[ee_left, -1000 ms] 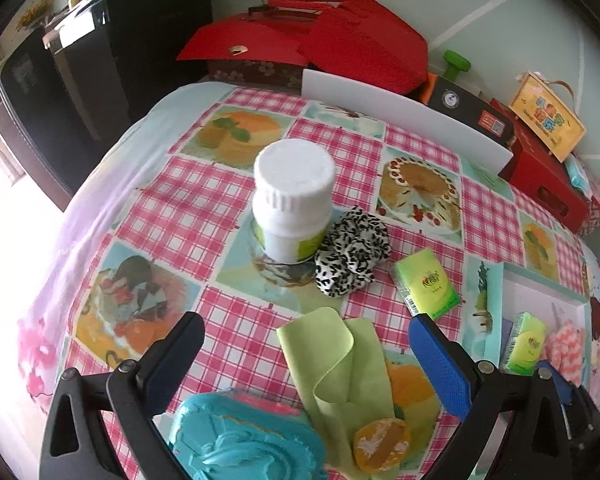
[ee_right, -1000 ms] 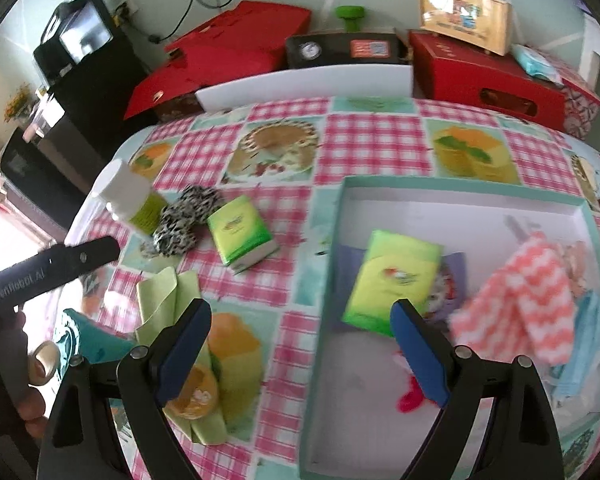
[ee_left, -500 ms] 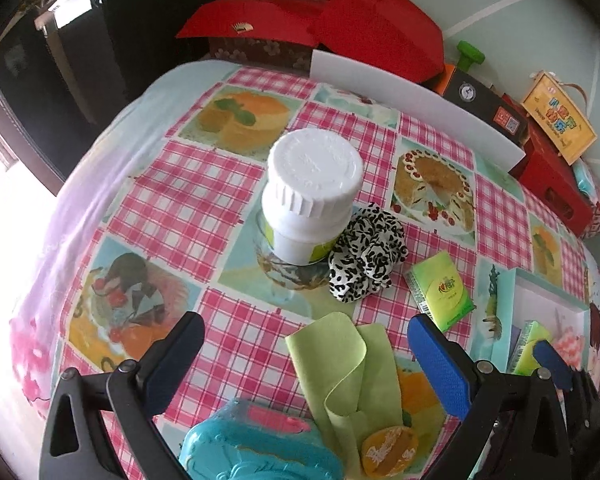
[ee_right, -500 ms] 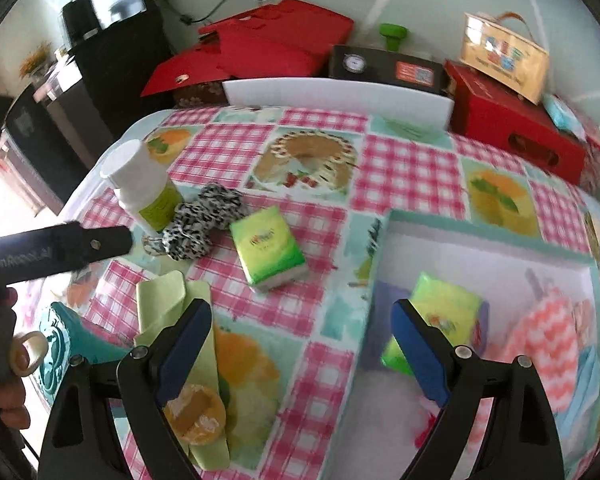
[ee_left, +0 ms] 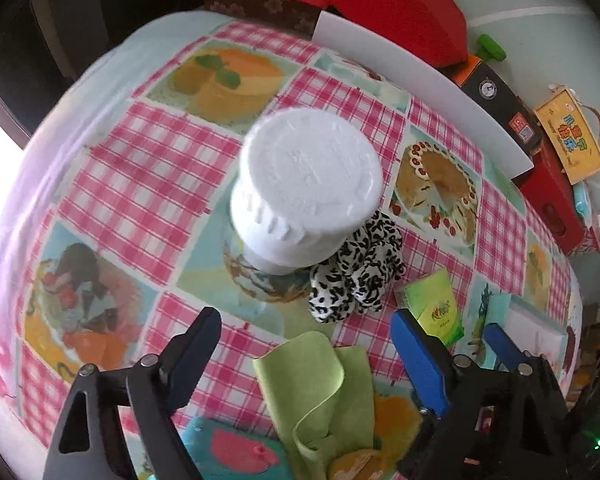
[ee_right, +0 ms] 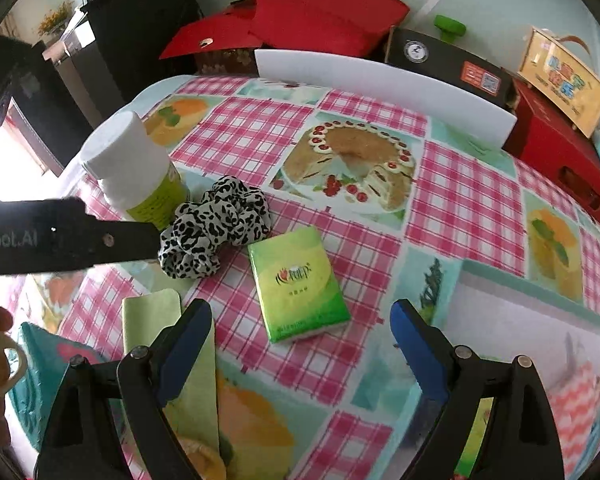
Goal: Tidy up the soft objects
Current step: 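Grasp the leopard-print scrunchie with the left gripper while the right grasps a green tissue pack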
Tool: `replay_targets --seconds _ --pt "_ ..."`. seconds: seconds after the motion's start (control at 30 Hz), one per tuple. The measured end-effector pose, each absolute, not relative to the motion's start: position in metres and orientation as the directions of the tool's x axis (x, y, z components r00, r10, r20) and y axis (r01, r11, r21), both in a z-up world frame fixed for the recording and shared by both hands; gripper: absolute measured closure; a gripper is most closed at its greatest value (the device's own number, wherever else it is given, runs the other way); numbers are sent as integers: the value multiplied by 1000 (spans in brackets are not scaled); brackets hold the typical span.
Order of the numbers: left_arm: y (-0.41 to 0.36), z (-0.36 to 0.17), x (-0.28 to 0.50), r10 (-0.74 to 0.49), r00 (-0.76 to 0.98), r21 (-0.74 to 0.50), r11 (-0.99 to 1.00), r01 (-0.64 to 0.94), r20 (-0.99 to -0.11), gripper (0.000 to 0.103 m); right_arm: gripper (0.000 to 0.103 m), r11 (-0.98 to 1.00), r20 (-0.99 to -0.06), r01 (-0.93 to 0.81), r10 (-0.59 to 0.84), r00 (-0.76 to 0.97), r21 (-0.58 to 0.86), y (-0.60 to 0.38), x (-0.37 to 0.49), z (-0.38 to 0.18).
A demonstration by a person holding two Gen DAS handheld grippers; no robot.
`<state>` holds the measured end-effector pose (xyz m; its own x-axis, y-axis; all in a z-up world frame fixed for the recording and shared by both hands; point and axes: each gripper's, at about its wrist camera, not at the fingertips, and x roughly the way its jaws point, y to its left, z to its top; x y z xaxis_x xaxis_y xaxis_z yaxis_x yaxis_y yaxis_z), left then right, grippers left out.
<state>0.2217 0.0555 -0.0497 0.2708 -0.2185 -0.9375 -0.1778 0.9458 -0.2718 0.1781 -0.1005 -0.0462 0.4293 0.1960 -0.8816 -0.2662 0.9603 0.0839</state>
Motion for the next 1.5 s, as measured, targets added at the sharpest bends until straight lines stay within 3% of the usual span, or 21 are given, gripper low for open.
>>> replay_targets --seconds 0.1,0.23,0.33,0.6,0.8,0.9,1.5 --pt "53 -57 226 -228 267 -287 936 -206 -936 21 12 959 -887 -271 196 418 84 -98 183 -54" --pt "49 -62 232 -227 272 -295 925 -239 -935 21 15 957 -888 -274 210 410 99 -98 187 -59" --pt "46 -65 236 -234 280 -308 916 -259 -931 24 24 955 -892 -277 213 399 104 -96 190 -63" --pt "40 -72 242 -225 305 -313 907 -281 -926 52 52 950 -895 -290 227 383 117 -95 191 -68" --pt "41 -69 238 -235 331 -330 905 -268 -914 76 53 946 -892 -294 245 380 135 -96 187 -66" --pt "42 -66 233 -242 342 -339 904 -260 -908 80 53 947 -890 -292 245 384 135 -97 183 -64" --pt "44 -23 197 -297 455 -414 892 -181 -839 87 54 957 -856 -246 253 451 153 -115 151 -32"
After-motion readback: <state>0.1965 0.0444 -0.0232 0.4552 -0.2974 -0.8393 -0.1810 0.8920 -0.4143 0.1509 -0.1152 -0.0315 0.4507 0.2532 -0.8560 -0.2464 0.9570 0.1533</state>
